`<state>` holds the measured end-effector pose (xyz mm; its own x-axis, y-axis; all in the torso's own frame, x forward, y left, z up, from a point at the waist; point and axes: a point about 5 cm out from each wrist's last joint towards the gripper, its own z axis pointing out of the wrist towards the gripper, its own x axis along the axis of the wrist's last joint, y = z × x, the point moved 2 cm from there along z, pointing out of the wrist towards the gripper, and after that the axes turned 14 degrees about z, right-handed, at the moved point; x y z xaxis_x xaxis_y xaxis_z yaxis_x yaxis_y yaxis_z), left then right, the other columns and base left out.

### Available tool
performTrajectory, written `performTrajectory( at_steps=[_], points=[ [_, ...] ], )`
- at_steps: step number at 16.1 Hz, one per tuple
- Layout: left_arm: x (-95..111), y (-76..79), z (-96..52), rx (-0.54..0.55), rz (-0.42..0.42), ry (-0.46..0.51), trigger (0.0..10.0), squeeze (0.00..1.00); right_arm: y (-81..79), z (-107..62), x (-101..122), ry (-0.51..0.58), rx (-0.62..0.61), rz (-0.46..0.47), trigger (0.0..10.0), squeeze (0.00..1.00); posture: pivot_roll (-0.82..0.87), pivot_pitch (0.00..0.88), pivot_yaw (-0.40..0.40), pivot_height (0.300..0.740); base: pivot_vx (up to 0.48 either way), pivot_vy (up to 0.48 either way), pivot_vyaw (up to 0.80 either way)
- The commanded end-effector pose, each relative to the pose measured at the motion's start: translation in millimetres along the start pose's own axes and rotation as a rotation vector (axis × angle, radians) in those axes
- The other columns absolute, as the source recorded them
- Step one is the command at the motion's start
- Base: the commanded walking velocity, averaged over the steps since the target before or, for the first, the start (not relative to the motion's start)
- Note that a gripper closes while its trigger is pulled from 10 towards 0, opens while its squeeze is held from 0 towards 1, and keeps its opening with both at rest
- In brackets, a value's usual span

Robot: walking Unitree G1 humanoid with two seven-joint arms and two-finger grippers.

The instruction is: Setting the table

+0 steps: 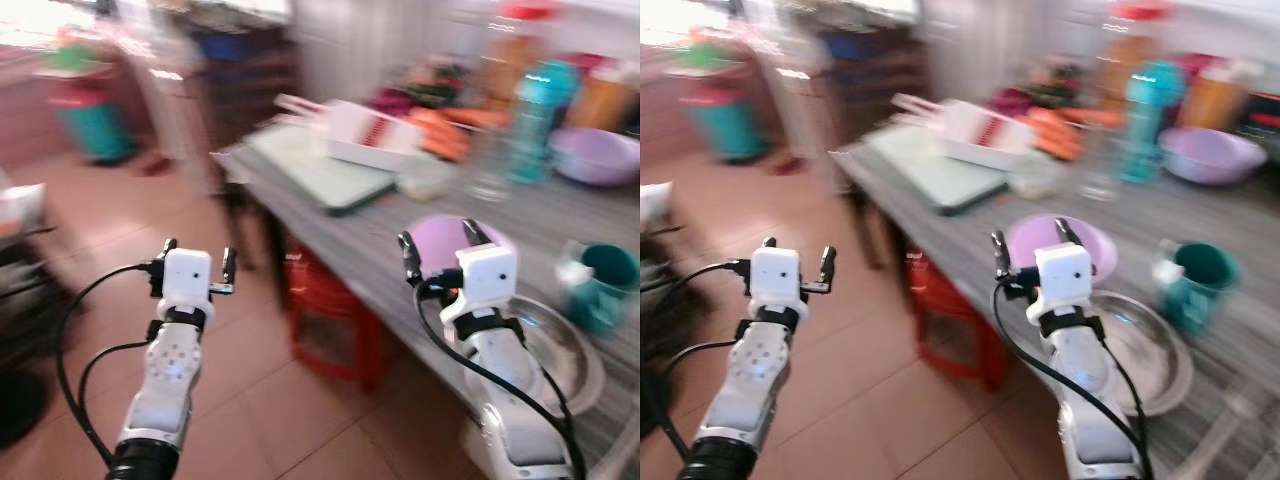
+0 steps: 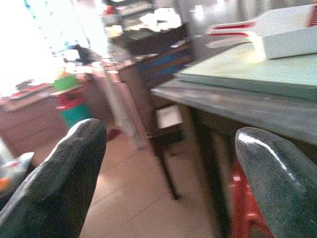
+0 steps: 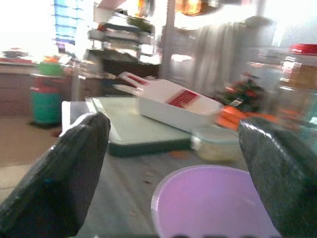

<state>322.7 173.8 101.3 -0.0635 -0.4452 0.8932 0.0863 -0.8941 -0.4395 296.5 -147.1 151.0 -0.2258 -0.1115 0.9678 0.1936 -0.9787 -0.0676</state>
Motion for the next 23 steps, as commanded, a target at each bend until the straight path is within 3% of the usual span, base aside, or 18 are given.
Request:
performTrajectory(
  at_steps=[1, 11, 16, 19, 23],
  points=[
    [-2.3, -1.1, 2.9, 0.019, 0.020, -0.010, 10.0, 0.00, -1.0, 0.8, 4.7, 0.013, -0.001, -0.002, 10.0, 0.00, 0.06, 0.000, 0.068, 0.740, 0.000, 0.000, 0.80],
    [-11.4, -6.9, 12.3, 0.091, 0.031, -0.064, 10.0, 0.00, -1.1, -1.6, 6.8, 0.018, -0.017, 0.003, 10.0, 0.00, 0.05, 0.000, 0.076, 0.740, 0.000, 0.000, 0.80],
    [-12.2, 1.3, 11.9, 0.076, 0.016, -0.071, 10.0, 0.00, 2.6, -2.7, -2.0, -0.014, -0.043, 0.045, 10.0, 0.00, 0.06, 0.000, 0.061, 0.740, 0.000, 0.000, 0.00],
    [-15.5, 9.1, 8.3, 0.067, 0.007, -0.085, 10.0, 0.00, 7.4, -9.1, -13.4, -0.063, -0.059, 0.056, 10.0, 0.00, 0.06, 0.000, 0.044, 0.740, 0.000, 0.351, 0.00],
    [-18.9, 8.6, 6.4, 0.074, 0.003, -0.095, 10.0, 0.00, 7.8, -4.8, -14.6, -0.068, -0.053, 0.065, 10.0, 0.00, 0.07, 0.000, 0.035, 0.740, 0.000, 0.346, 0.00]
  ],
)
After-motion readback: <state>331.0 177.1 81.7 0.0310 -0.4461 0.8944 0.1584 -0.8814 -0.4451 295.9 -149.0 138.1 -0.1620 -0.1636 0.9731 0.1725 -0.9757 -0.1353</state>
